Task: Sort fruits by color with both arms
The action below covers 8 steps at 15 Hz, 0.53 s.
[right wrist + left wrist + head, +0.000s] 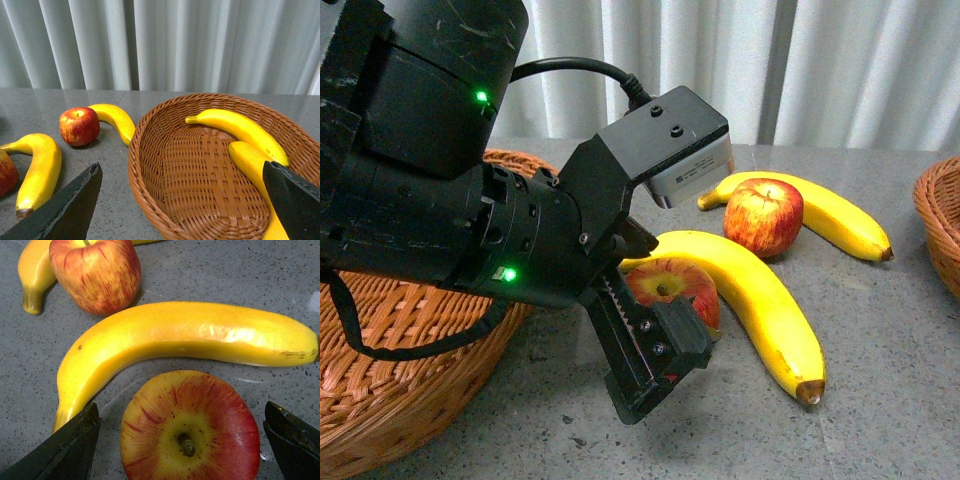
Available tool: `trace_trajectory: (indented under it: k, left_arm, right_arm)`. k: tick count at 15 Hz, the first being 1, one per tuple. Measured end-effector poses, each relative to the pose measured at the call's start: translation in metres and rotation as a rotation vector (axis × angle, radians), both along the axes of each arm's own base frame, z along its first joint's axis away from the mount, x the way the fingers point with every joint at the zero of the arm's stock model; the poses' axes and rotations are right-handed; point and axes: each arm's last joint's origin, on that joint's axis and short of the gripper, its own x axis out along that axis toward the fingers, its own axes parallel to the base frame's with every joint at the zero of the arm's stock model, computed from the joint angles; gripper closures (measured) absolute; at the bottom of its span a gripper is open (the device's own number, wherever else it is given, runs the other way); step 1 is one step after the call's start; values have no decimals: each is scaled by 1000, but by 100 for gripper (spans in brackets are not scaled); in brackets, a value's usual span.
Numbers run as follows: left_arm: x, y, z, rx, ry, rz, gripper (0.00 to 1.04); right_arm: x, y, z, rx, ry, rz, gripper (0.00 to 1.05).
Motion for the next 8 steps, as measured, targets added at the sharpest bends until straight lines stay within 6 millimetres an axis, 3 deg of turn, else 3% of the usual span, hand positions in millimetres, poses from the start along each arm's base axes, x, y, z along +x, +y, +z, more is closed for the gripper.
trace_trajectory:
  k: [5, 7, 8]
  left_arm:
    - [1, -1, -9, 24, 26, -19, 8]
    - [1, -1, -8, 20, 20, -17, 35]
    - [1, -2, -5, 15, 5, -13, 37]
  right_arm:
    - [0, 0, 0, 0, 0, 0, 7]
    - [0, 0, 0, 0, 0, 0, 7]
    - [0, 0, 0, 0, 0, 0, 7]
